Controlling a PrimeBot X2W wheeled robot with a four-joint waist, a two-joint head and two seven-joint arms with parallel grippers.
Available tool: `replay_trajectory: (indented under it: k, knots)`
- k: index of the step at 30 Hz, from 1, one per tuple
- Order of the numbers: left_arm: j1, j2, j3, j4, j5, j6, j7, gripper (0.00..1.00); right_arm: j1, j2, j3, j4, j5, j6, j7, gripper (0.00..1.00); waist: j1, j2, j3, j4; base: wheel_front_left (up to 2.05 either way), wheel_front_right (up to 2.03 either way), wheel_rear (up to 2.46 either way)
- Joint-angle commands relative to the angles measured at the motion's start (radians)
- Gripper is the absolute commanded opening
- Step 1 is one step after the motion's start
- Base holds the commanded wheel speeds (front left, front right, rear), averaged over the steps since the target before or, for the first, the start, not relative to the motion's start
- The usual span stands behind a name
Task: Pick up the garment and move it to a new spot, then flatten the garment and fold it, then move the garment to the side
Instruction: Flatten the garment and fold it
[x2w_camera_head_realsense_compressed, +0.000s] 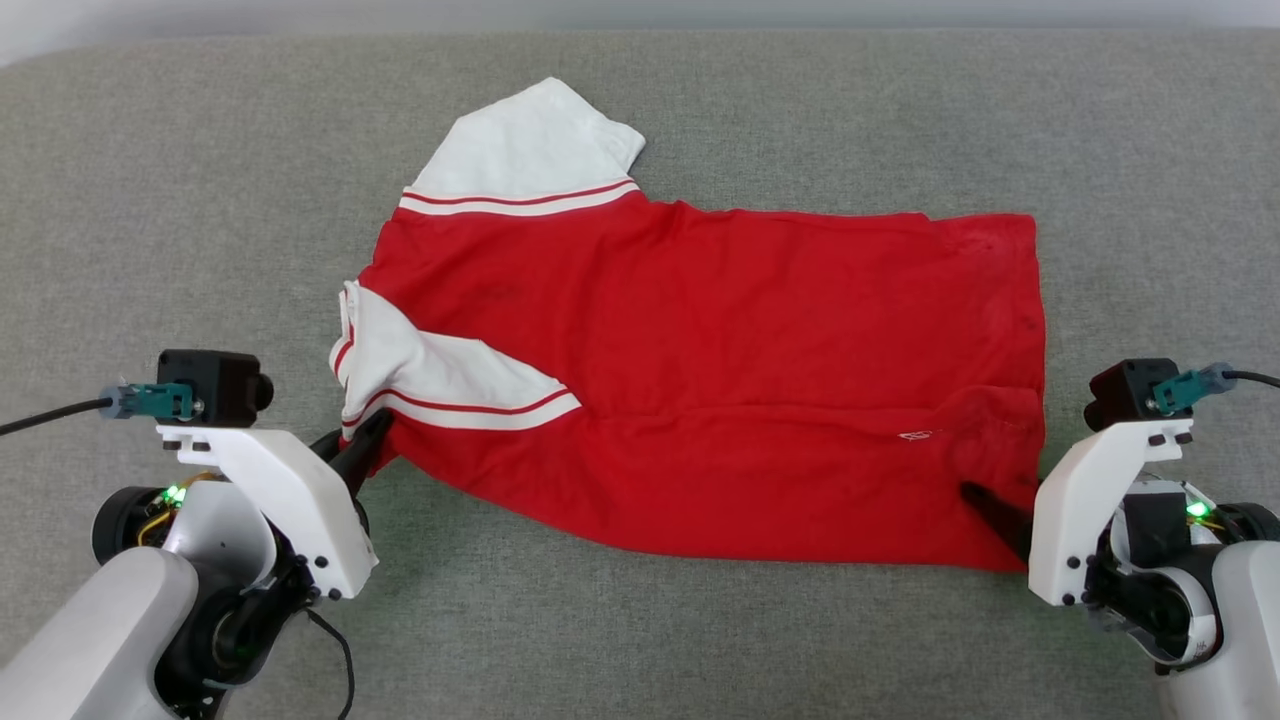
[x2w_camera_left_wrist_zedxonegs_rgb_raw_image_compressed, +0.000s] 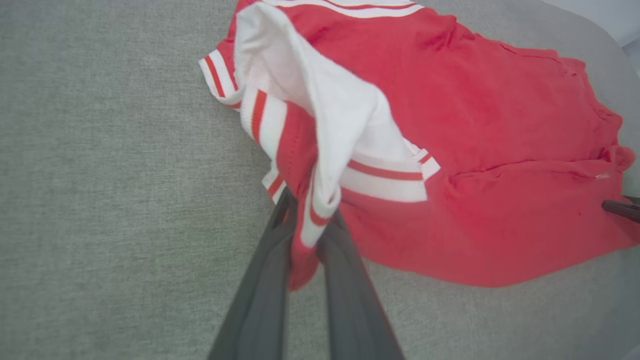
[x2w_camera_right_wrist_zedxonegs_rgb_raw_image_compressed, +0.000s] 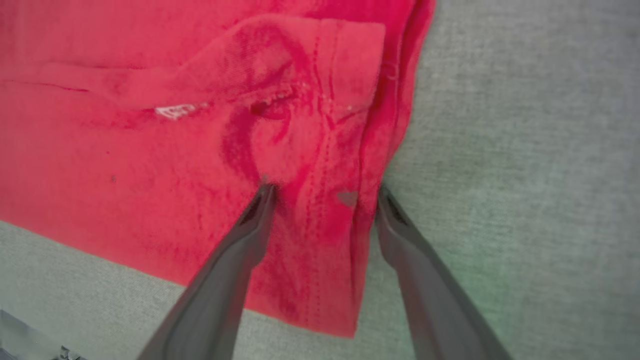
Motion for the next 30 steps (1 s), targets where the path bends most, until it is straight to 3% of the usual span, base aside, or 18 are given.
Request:
replay_trajectory:
  k: [1, 11, 23, 30]
  knots:
    - [0.000, -0.009, -0.002, 0.005, -0.005, -0.001, -0.007, 0.00, 0.023, 0.033, 0.036, 0.058, 0.018, 0.000, 0.013, 0.00, -0.0001, 0.0000, -0.001, 0.002, 0.00, 0.00, 0.00]
    - [0.037, -0.026, 0.006, 0.055, -0.023, 0.001, -0.036, 0.00, -0.020, -0.009, 0.064, 0.071, 0.034, 0.001, -0.048, 0.00, -0.0001, 0.0000, -0.054, -0.009, 0.00, 0.00, 0.00]
    - [0.158, -0.073, 0.001, 0.124, -0.061, 0.020, -0.095, 0.00, 0.030, -0.053, 0.114, 0.104, 0.082, 0.001, -0.116, 0.00, -0.0001, 0.0000, -0.246, -0.006, 0.00, 0.00, 0.00]
    - [0.302, -0.052, 0.004, 0.088, -0.096, 0.065, -0.095, 0.00, 0.128, -0.078, 0.119, 0.083, 0.126, 0.001, -0.114, 0.00, -0.0001, 0.0000, -0.326, 0.006, 0.00, 0.00, 0.00]
